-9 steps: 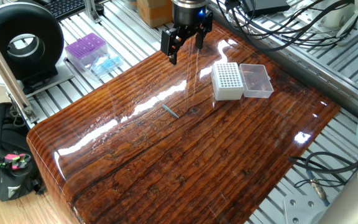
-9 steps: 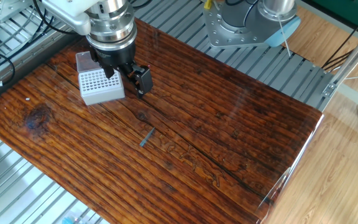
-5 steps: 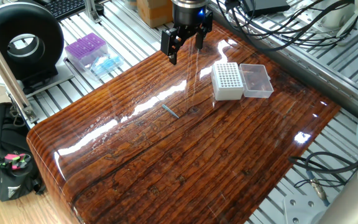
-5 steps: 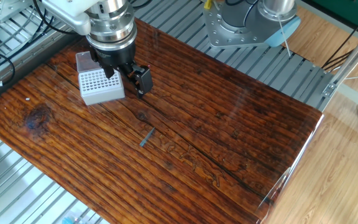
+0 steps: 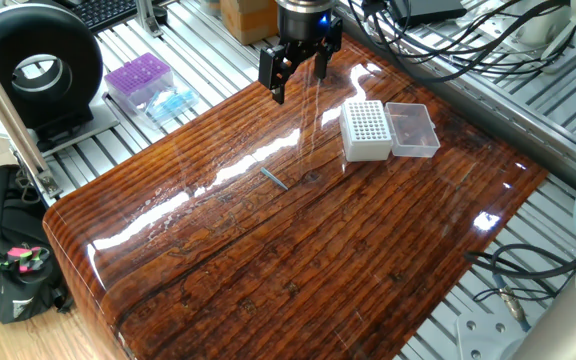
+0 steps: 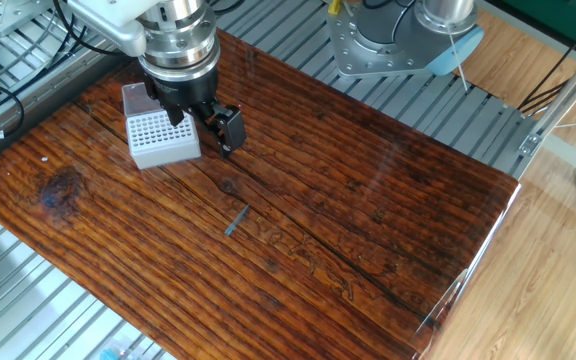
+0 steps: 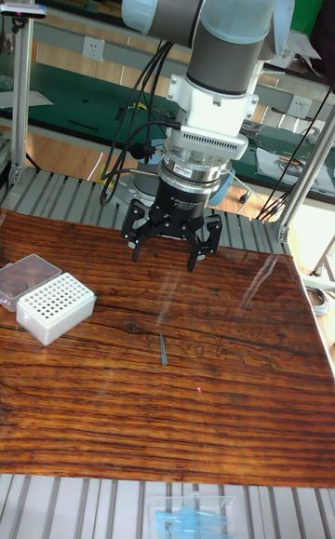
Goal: Insert a medium pipette tip into the holder for medium pipette tips
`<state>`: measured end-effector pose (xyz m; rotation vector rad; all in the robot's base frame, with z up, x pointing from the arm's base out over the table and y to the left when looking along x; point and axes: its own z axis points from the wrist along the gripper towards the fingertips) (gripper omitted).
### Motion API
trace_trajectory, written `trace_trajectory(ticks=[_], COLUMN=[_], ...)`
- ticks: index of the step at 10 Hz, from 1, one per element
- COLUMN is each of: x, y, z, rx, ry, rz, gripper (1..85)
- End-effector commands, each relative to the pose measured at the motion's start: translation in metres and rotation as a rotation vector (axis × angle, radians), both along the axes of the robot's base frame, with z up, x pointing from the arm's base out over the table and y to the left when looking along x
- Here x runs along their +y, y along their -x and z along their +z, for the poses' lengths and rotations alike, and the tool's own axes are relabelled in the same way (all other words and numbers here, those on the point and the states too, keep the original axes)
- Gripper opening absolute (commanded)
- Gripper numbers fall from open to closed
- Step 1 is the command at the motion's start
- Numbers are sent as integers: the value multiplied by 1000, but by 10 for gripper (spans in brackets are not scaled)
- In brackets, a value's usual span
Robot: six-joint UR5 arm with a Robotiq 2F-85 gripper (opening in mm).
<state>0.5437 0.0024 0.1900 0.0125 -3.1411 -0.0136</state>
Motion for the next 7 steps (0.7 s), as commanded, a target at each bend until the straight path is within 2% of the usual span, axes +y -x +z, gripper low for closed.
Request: trace_trajectory(ticks=[1, 3, 7], x=[-20, -17, -14], y=[-6, -9, -7], z=[0, -2, -4], rx=[-19, -35, -35], ry=[90, 102, 100], rz=[203, 188, 174], gripper=[10, 10, 10])
